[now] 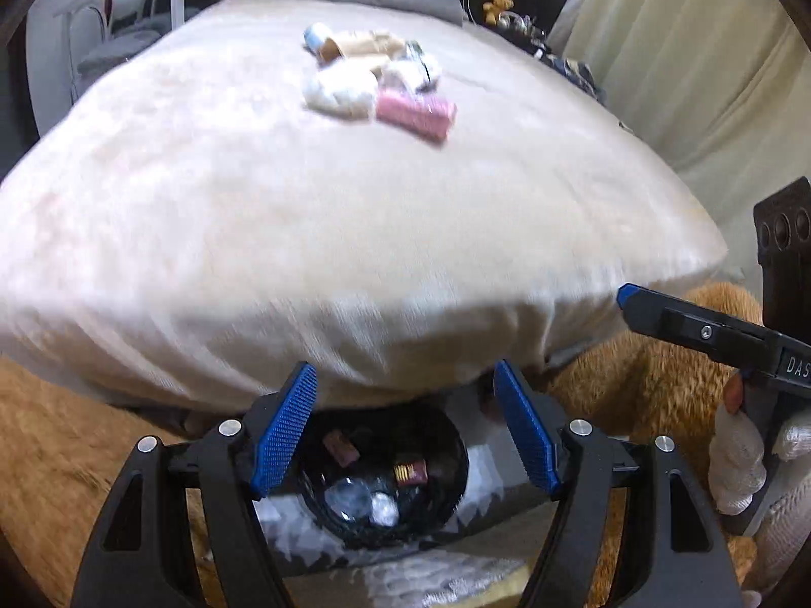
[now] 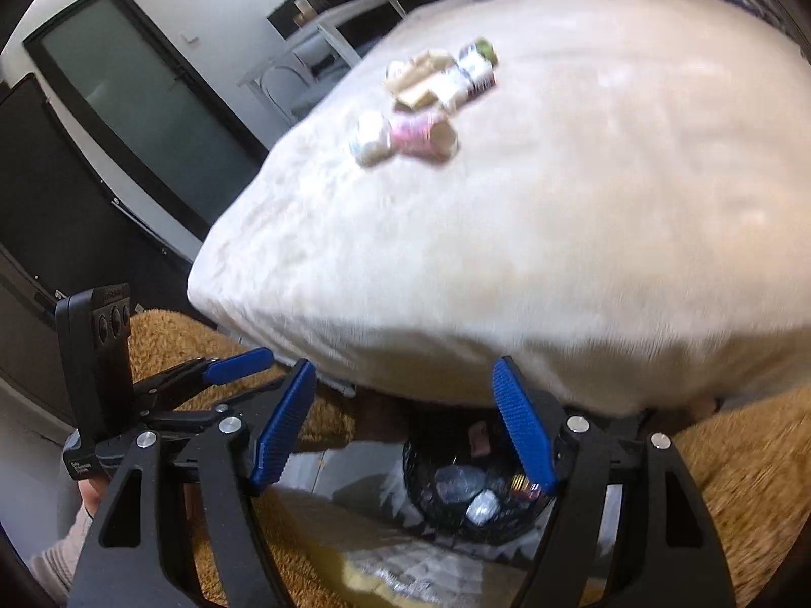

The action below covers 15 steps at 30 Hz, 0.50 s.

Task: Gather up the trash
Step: 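Grasp the white plastic bag with the left tool while the right tool grasps the pink paper cup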

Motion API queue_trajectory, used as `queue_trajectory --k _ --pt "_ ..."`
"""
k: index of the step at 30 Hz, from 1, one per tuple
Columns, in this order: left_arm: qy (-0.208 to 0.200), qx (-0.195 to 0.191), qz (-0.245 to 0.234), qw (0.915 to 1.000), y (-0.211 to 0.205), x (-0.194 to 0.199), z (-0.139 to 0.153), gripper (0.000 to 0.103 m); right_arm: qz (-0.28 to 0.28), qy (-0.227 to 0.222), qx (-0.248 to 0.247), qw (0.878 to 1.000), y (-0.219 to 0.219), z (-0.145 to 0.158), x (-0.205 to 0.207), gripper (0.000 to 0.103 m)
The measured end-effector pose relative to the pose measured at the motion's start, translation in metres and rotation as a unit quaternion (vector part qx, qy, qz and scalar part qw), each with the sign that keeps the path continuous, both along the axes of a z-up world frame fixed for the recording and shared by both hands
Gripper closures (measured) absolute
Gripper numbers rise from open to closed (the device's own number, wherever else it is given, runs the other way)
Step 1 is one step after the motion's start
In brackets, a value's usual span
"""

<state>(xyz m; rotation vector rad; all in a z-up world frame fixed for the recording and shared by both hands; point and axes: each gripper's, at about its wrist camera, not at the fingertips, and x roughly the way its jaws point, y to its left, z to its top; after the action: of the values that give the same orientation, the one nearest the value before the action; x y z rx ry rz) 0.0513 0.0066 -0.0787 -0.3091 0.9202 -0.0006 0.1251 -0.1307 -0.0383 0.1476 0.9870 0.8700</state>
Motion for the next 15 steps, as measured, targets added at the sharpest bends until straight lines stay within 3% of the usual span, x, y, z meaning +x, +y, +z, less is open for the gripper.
queue_trajectory --k 4,15 --pt "-0.017 0.019 0.001 0.9997 0.019 0.022 0.019 0.032 0.005 -0.04 -0.005 0.999 0.006 0.016 0.023 0.031" --pt "-0.011 0.016 0.014 0.9997 0.071 0.078 0.037 0.031 0.06 -0.06 -0.025 0.996 0.043 0.014 0.091 0.031"
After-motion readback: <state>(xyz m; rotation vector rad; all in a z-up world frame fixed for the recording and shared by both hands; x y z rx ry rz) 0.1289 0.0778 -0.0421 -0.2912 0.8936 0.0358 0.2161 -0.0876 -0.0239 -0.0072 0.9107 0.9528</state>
